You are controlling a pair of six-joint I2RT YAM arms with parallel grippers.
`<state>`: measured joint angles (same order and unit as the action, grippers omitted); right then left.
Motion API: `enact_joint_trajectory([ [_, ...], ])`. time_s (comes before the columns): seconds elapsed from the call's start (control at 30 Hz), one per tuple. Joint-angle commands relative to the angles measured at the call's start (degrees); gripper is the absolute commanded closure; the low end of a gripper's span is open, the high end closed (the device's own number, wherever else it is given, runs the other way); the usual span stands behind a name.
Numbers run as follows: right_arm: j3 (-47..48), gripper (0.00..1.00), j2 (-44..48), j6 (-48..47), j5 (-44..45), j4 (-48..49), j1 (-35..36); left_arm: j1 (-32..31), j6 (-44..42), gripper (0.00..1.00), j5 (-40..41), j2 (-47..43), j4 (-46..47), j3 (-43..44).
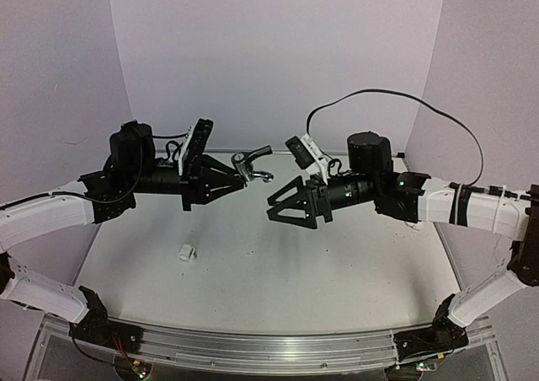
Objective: Install the water faucets
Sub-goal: Pass from the left arm to the right
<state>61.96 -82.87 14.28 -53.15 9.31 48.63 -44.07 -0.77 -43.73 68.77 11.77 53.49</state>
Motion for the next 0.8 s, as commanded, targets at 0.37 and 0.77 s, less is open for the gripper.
enact_joint_trajectory([
  [0.37, 3.34, 0.43, -4.26, 1.84, 6.69, 17.14, 1.82, 0.13, 14.55, 1.00, -0.51, 4.06, 1.37, 4.19],
  [0.77, 4.88, 0.56, -5.77, 3.59, 6.99, 18.56, 1.74, 0.13, 15.10, 1.00, -3.29, 6.27, 0.51, 5.11],
])
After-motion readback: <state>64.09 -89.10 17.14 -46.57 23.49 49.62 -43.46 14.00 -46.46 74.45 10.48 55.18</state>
